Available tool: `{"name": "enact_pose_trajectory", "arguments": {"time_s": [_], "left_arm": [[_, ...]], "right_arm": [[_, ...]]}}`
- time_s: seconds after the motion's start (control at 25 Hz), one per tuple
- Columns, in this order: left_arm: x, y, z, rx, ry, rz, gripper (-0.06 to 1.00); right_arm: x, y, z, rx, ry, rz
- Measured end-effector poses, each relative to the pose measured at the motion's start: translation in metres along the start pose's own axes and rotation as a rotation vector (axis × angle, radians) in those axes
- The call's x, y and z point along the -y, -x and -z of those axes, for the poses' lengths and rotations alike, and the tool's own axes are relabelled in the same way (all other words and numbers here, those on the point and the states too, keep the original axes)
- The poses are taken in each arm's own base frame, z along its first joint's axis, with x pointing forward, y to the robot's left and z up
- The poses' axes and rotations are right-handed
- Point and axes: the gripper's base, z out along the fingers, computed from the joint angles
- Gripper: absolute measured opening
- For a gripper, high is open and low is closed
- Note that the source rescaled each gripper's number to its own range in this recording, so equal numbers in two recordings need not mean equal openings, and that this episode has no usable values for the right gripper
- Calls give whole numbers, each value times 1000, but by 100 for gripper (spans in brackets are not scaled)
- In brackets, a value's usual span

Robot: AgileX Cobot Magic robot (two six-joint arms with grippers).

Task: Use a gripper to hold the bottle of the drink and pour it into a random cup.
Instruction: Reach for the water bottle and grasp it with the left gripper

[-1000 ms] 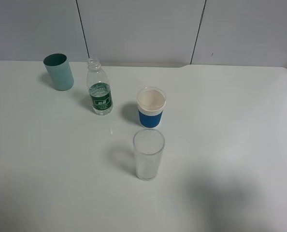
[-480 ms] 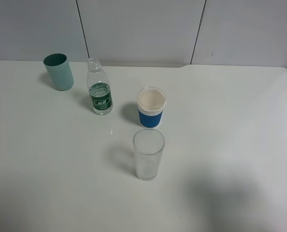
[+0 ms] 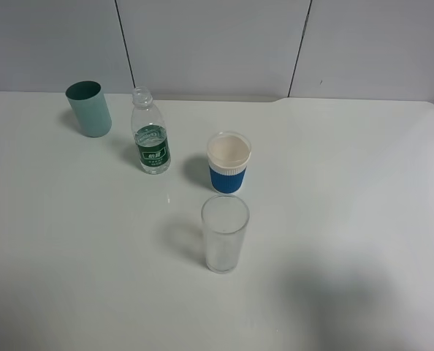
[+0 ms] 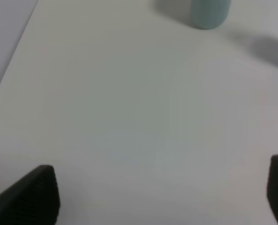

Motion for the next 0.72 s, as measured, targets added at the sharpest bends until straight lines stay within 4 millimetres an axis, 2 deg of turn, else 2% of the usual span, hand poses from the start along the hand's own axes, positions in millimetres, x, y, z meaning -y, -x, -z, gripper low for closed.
{"name": "enact_pose_trajectory", "arguments": {"time_s": [0.72], "left_arm": [[0,0,0,0,0,0,80]], "right_arm": [[0,0,0,0,0,0]]}}
